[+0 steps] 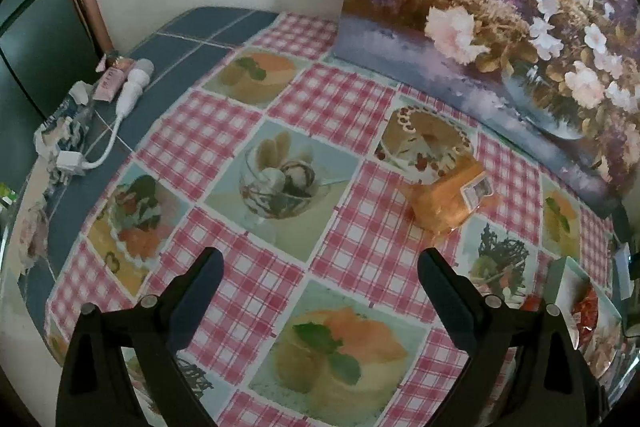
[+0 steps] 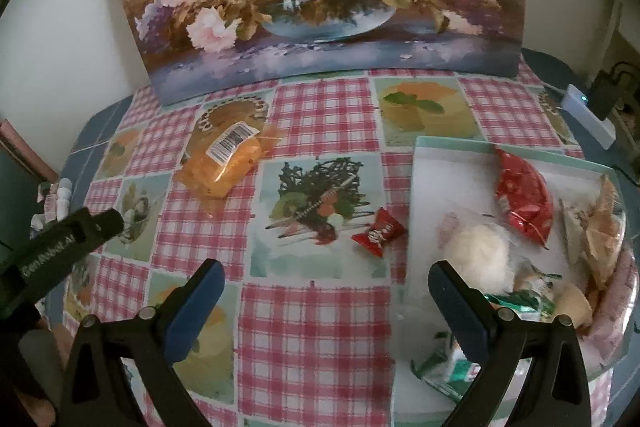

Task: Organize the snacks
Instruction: 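Move both open tools back from the tray toward the remaining snacks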

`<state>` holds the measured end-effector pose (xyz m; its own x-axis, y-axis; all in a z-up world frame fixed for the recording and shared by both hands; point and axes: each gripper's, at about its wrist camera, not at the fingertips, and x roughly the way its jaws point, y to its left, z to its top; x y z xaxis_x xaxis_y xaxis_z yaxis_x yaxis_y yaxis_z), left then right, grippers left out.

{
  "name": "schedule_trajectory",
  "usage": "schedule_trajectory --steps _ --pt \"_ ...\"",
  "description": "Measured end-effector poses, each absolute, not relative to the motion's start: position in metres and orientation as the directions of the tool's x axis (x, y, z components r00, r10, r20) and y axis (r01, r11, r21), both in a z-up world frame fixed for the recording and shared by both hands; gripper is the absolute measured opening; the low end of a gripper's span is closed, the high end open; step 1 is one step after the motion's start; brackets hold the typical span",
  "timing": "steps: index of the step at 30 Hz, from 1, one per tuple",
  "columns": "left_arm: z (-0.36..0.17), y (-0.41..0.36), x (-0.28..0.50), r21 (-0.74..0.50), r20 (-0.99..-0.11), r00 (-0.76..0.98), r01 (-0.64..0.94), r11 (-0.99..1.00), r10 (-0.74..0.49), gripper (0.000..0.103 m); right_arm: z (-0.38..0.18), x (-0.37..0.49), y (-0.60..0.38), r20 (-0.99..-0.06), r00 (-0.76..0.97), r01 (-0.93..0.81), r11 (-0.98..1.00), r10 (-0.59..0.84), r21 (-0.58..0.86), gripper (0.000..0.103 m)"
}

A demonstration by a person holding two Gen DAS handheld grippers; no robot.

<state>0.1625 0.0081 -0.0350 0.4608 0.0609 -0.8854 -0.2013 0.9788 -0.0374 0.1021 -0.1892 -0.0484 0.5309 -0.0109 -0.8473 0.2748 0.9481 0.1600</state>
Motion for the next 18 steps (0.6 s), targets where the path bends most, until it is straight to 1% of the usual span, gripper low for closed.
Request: schedule_trajectory --steps 8,15,18 --pt "-0.037 0.008 0.18 -0.07 -0.881 0.47 -0.218 0.973 0.042 0.098 -0.045 0.119 -0.186 -0.827 0.562 0.259 0.954 -0.02 0.152 0.103" --pt "-0.05 0.011 0.198 -0.091 -0.887 0.461 -0.242 0.966 0.032 0.098 -0.051 0.132 -0.203 -0.818 0.572 0.306 0.942 -0.064 0.14 0.103" --pt "-0.056 0.007 0.204 -0.097 -0.891 0.454 -0.237 0.967 0.023 0.098 -0.051 0.136 -0.211 -0.806 0.587 0.329 0.932 -0.076 0.152 0.1"
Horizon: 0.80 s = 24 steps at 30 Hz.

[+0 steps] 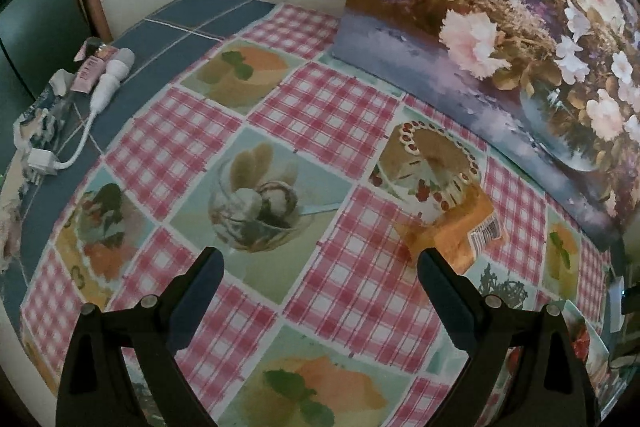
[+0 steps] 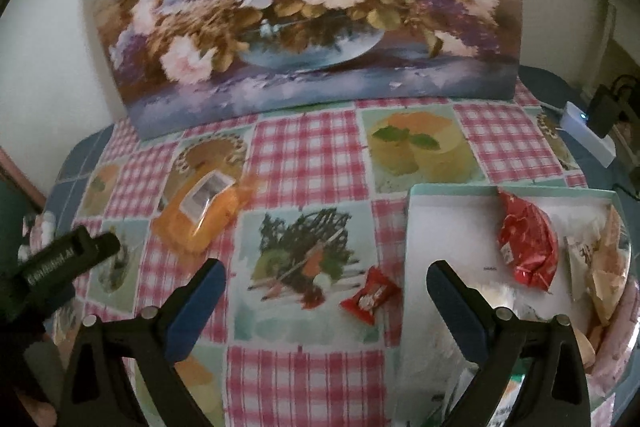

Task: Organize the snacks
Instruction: 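Move both open tools back from the tray toward the remaining snacks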

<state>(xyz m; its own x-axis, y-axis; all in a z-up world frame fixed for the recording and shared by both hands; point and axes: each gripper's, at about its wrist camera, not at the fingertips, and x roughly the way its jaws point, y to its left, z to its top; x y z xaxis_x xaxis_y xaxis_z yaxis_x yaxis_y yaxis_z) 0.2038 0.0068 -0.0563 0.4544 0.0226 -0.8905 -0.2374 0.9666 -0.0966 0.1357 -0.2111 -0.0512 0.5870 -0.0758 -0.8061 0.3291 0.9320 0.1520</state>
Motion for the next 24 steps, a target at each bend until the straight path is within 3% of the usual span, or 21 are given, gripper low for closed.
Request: schedule_trajectory --steps 8,12,19,24 --pt "-0.067 -0.007 0.216 -0.081 -0.892 0.451 -0.195 0.978 0.016 0.098 -0.054 0.147 -0.222 -0.799 0.596 0.341 0.926 -0.083 0.159 0.083" --pt "-0.079 -0.014 0.222 -0.064 -0.903 0.429 -0.168 0.984 0.014 0.098 -0.063 0.155 -0.22 -0.83 0.552 0.323 0.937 -0.075 0.13 0.076" --pt "-0.091 -0.015 0.228 -0.048 -0.914 0.405 -0.144 0.988 0.014 0.098 -0.075 0.164 -0.213 -0.878 0.472 0.287 0.955 -0.073 0.076 0.056" --pt "-0.092 -0.01 0.23 -0.05 -0.917 0.4 -0.147 0.988 0.012 0.098 -0.08 0.164 -0.209 -0.904 0.414 0.276 0.961 -0.107 0.013 0.053"
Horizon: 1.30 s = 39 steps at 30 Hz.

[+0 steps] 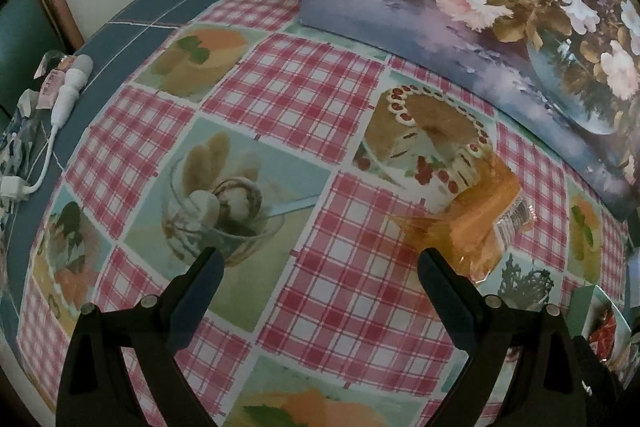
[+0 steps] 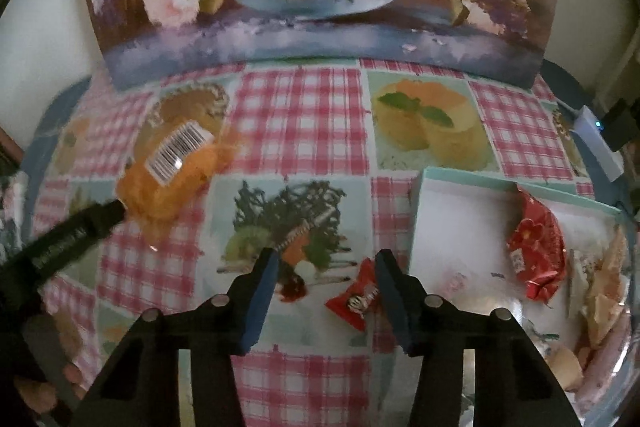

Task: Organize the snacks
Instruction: 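Move both open tools back from the tray toward the remaining snacks, then grasp the orange barcoded bread packet with the left tool while the right tool grasps the small red candy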

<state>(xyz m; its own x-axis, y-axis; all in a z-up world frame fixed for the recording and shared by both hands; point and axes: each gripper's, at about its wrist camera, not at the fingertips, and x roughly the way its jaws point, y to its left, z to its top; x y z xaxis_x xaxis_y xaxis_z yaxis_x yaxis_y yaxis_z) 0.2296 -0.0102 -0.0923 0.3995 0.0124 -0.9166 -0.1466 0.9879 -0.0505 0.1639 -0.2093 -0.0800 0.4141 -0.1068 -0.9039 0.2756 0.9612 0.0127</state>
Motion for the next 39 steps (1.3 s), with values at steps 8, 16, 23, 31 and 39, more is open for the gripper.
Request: schedule_trajectory --steps 8,16,23,31,39 --pt "-0.084 -0.005 0.231 -0.057 -0.911 0.413 -0.145 0.988 0.008 0.098 -0.094 0.164 -0.211 -0.931 0.327 0.283 0.957 -0.164 -0.069 0.046" --pt "-0.083 -0.005 0.23 -0.067 -0.91 0.415 -0.144 0.987 -0.001 0.098 -0.1 0.162 -0.208 -0.937 0.327 0.26 0.965 -0.12 -0.033 0.038" --pt "-0.082 -0.007 0.23 -0.071 -0.909 0.418 -0.133 0.989 -0.01 0.098 -0.097 0.161 -0.198 -0.936 0.346 0.226 0.974 -0.065 0.016 0.032" --pt "-0.079 -0.004 0.23 -0.074 -0.905 0.425 -0.138 0.988 -0.009 0.098 -0.095 0.163 -0.192 -0.933 0.352 0.213 0.977 -0.078 -0.002 0.032" --pt "-0.075 -0.005 0.229 -0.076 -0.903 0.429 -0.134 0.988 -0.011 0.098 -0.1 0.163 -0.195 -0.94 0.325 0.228 0.973 -0.101 -0.026 0.028"
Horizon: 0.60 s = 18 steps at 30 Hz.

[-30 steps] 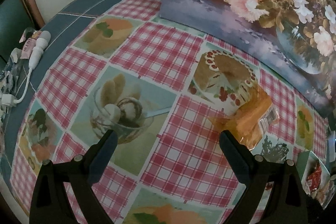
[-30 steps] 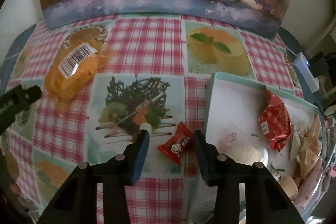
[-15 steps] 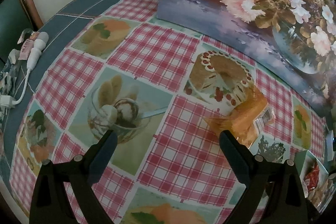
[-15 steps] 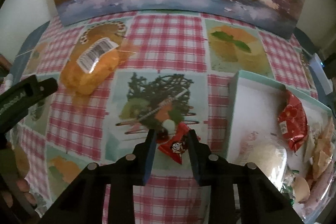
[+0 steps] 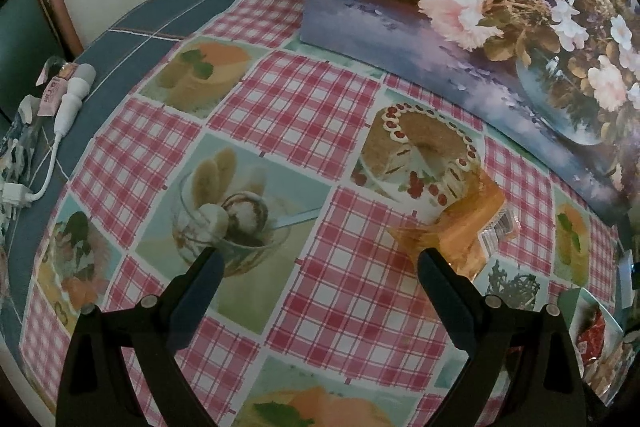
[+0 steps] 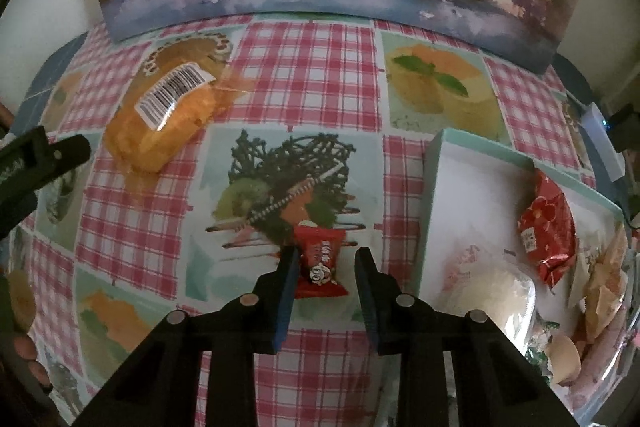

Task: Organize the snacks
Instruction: 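Grasp the orange barcoded bread packet with the left tool while the right tool grasps the small red candy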

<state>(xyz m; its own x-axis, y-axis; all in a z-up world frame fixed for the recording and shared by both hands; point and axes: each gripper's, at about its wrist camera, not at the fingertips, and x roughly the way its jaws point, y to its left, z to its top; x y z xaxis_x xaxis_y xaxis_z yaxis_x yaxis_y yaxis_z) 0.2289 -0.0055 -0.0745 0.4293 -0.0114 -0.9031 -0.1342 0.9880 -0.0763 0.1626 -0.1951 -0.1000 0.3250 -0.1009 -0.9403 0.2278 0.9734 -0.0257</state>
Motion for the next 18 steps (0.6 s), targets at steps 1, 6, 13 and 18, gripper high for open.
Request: schedule_trajectory --steps 1,6,13,18 --pt "-0.074 -0.006 0.229 -0.077 -0.903 0.43 -0.134 0.988 -0.012 0.098 -0.1 0.161 -0.197 -0.939 0.33 0.229 0.973 -0.094 -0.018 0.024" --pt "-0.076 -0.007 0.229 -0.091 -0.904 0.427 -0.128 0.988 -0.028 0.098 -0.105 0.16 -0.198 -0.933 0.352 0.237 0.971 -0.074 0.012 0.019" --pt "-0.077 -0.022 0.23 -0.13 -0.896 0.436 -0.066 0.989 -0.088 0.098 -0.107 0.164 -0.198 -0.921 0.378 0.24 0.971 -0.091 0.002 0.019" --pt "-0.076 -0.045 0.233 -0.148 -0.873 0.466 0.023 0.989 -0.141 0.098 -0.107 0.166 -0.195 -0.915 0.394 0.232 0.973 -0.084 0.011 0.019"
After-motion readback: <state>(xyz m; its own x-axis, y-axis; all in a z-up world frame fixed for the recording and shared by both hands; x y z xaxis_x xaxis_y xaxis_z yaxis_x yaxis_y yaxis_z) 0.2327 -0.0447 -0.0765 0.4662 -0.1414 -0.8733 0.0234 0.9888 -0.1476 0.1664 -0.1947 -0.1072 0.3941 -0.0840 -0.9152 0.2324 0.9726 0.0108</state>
